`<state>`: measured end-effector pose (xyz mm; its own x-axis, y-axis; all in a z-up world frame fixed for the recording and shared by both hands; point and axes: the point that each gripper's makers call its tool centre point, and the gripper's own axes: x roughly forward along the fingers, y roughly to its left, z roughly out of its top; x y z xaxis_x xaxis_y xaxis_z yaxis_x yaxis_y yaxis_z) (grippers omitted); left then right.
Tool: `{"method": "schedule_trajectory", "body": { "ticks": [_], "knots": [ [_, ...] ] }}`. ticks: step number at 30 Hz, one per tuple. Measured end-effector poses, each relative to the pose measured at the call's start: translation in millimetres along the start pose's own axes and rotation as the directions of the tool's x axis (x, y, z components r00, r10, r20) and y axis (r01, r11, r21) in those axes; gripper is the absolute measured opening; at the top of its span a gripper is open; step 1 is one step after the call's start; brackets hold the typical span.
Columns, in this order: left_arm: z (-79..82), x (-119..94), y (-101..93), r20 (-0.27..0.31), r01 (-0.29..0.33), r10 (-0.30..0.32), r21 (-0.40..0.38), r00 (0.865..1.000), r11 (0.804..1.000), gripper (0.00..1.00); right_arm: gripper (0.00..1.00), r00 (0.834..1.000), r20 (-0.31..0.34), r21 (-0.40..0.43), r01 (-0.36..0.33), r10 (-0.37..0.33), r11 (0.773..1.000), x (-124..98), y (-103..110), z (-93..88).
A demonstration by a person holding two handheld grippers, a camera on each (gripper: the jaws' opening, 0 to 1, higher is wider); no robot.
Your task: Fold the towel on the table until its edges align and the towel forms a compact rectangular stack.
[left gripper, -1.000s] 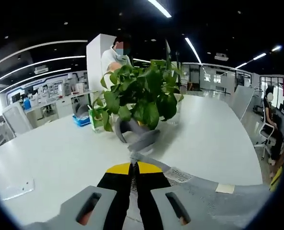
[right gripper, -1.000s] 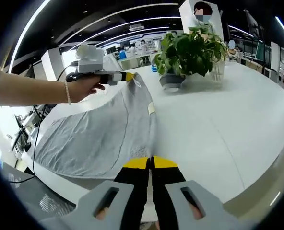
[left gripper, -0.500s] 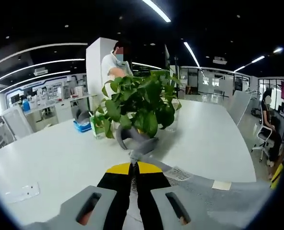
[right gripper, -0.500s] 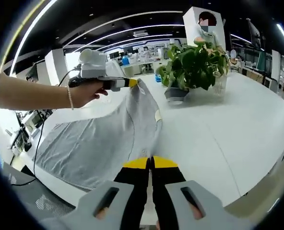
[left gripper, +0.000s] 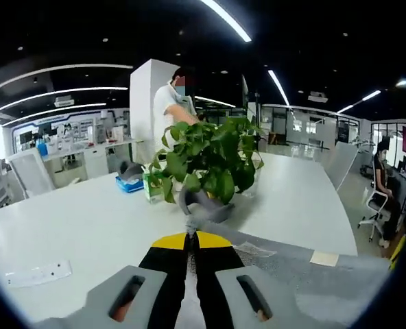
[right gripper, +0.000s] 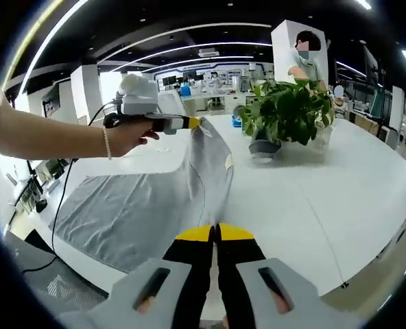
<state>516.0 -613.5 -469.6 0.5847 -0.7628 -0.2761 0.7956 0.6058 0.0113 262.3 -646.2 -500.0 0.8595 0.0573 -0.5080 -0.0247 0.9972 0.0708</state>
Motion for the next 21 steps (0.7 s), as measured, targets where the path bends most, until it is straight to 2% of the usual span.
{"method": "schedule_trajectory", "body": {
  "ticks": [6, 9, 21],
  "knots": [
    [2.9, -27, 6.7, 0.031, -0.004, 0.005, -0.034, 1.0, 0.999, 0.03, 0.0, 1.0, 0.002, -0.022, -0.012, 0.012, 1.0, -6, 23, 4.9],
    [5.1, -30, 16.9, 0.035, -0.009, 0.011, -0.055, 0.999, 0.998, 0.03, 0.0, 1.0, 0.007, -0.029, -0.023, 0.023, 0.999, -8, 35, 8.7],
    [3.1, -78, 48.7, 0.045, -0.045, 0.045, -0.003, 0.998, 0.999, 0.03, 0.0, 0.996, 0.006, -0.081, -0.084, 0.085, 0.993, -10, 84, 15.6]
  ]
}}
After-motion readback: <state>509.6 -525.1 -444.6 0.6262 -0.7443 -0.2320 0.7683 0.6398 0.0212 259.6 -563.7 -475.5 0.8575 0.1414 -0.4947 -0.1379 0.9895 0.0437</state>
